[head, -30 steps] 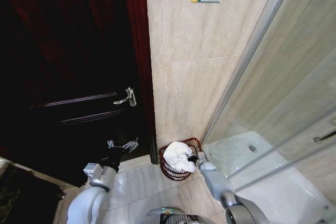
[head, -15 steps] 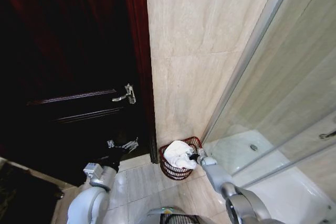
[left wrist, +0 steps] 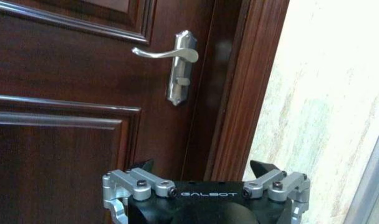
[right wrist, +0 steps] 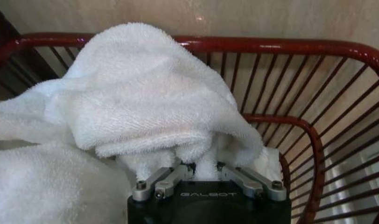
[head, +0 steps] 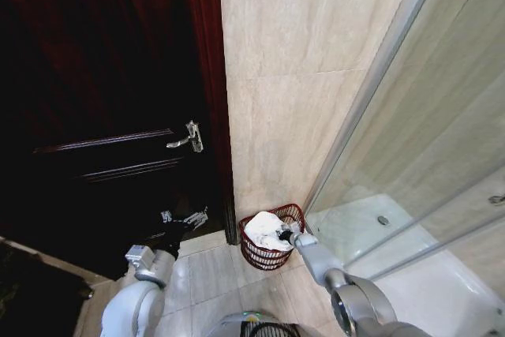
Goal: Discard the used towel into the hamper.
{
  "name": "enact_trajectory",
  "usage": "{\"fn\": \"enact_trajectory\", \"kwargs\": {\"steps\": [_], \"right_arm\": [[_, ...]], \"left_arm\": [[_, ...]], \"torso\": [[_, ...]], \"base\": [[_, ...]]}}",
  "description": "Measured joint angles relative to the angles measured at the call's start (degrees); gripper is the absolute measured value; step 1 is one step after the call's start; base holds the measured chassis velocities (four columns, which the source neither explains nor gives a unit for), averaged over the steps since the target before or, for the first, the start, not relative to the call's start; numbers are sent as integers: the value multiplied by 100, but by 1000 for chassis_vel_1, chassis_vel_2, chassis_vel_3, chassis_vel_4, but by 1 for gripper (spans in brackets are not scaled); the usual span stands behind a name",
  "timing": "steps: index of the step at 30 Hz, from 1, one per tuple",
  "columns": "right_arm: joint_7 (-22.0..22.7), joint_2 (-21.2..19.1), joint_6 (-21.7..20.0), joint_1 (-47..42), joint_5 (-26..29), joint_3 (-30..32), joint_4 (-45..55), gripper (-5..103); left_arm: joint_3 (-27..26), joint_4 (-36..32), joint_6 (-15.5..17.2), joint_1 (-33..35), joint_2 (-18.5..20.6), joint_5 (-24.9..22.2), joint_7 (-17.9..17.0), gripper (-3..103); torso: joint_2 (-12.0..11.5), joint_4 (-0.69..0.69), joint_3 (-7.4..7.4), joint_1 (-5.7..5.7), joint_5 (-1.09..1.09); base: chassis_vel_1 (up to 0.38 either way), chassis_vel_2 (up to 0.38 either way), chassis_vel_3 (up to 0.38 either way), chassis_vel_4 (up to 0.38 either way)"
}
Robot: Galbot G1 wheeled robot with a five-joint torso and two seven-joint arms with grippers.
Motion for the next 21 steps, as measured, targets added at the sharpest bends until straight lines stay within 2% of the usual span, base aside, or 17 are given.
{"fn": "enact_trajectory", "kwargs": {"steps": [5,6,8,11,12,14,15,16,18,20,21], "right_arm": [[85,-62,-78,-42,141,36,169,10],[84,-119,-114,-76,269,24,316,19],[84,-174,-147,-115,399,-12,469,19],[46,-443,-363,-271,1007,-324,1116,35],[46,-443,-363,-271,1007,-324,1116,35],[-146,-631,-395,-385,1367,-476,1514,46],[-249,-727,-382,-477,1452,-532,1743,51],[-249,-727,-382,-477,1452,-532,1743,51],[-326,-932,-421,-712,1659,-698,2267,62],[-336,-1030,-466,-837,1795,-795,2544,62],[-335,-1174,-543,-1039,2020,-923,2953,68]], "left_arm": [[0,0,0,0,0,0,0,100],[0,0,0,0,0,0,0,100],[0,0,0,0,0,0,0,100],[0,0,0,0,0,0,0,100],[0,0,0,0,0,0,0,100],[0,0,0,0,0,0,0,100],[0,0,0,0,0,0,0,100],[0,0,0,0,0,0,0,100],[0,0,0,0,0,0,0,100],[0,0,0,0,0,0,0,100],[0,0,0,0,0,0,0,100]], "torso": [[-145,0,-77,-65,2],[-191,0,-101,-85,2],[-227,0,-121,-101,2],[-340,-2,-183,-153,2],[-340,-2,-183,-153,2],[-422,-1,-232,-190,1],[-462,-1,-252,-206,3],[-462,-1,-252,-206,3],[-529,-2,-289,-237,1],[-562,-2,-307,-253,2],[-606,-1,-332,-272,4]], "base": [[0,0,0,0],[0,0,0,0],[0,0,0,0],[0,0,0,0],[0,0,0,0],[0,0,0,0],[0,0,0,0],[0,0,0,0],[0,0,0,0],[0,0,0,0],[0,0,0,0]]}}
